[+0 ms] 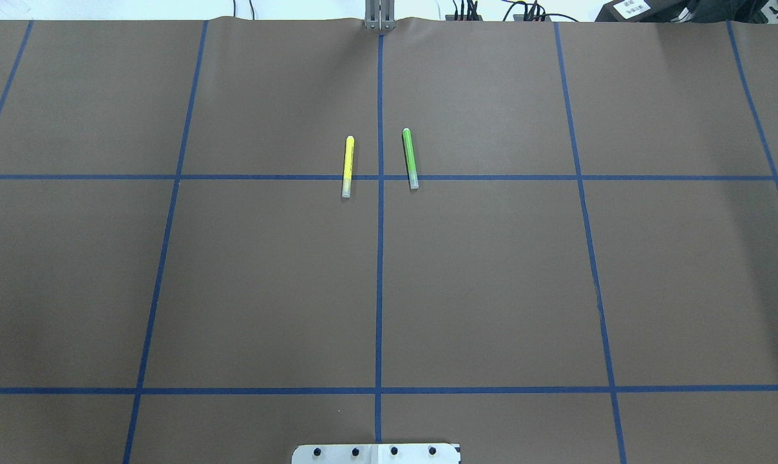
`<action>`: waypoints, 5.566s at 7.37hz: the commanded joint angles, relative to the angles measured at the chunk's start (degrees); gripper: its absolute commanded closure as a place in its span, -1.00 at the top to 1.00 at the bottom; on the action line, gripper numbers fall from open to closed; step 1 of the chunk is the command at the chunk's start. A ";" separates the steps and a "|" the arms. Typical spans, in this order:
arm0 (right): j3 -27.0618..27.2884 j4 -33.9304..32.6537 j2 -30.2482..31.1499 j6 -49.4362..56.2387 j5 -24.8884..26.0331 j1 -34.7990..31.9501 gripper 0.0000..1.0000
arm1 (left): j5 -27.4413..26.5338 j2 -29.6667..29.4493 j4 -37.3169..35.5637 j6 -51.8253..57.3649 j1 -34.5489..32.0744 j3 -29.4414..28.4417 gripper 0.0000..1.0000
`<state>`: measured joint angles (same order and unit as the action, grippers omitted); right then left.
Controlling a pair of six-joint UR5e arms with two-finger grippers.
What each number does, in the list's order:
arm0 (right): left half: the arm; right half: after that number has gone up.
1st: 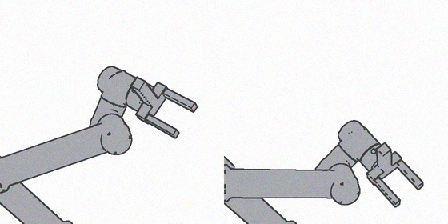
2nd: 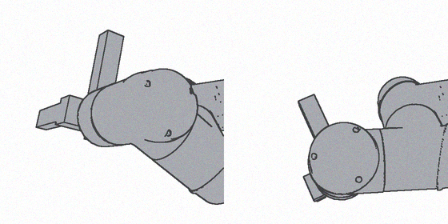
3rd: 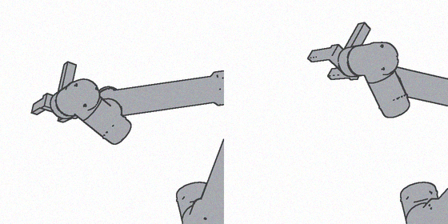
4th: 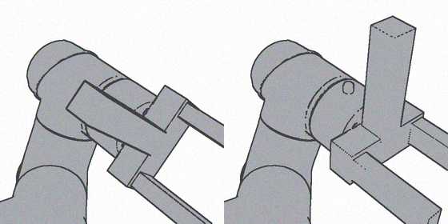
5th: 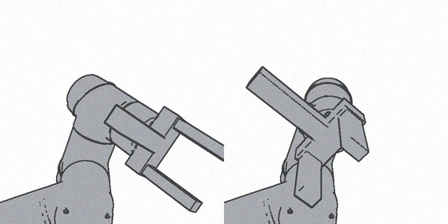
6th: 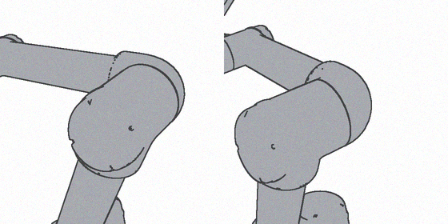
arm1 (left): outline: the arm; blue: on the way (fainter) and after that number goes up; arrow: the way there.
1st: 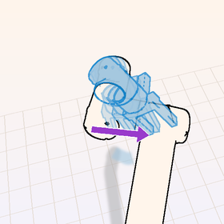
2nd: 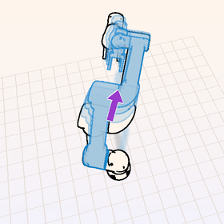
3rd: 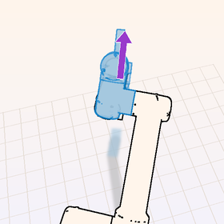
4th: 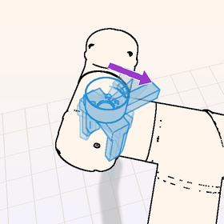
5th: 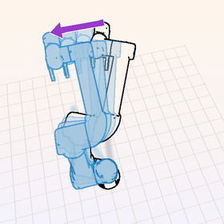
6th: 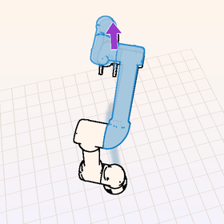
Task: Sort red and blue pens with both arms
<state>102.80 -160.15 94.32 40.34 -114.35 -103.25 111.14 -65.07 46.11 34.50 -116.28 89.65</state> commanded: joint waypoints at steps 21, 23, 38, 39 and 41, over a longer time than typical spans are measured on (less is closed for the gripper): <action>-24.38 6.49 9.47 1.14 -1.48 -1.96 -1.00 | 14.02 -16.05 1.97 0.39 0.44 15.38 1.00; -25.01 6.60 9.47 1.14 -1.57 -1.96 -1.00 | 14.02 -15.53 1.97 0.39 0.44 15.82 1.00; -25.46 40.69 -9.92 -19.19 -2.71 -1.87 1.00 | 13.58 -18.24 14.77 -0.40 4.91 18.28 1.00; -23.72 44.71 -10.38 -22.55 -3.33 -1.09 1.00 | 13.93 -18.86 20.02 -3.45 7.27 16.54 1.00; -22.73 55.60 -10.48 -28.95 -7.79 3.64 1.00 | 14.10 -19.83 37.82 -20.55 14.81 8.48 1.00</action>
<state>79.57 -110.58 84.09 16.15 -119.58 -102.45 125.07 -84.42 73.67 22.57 -105.97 102.78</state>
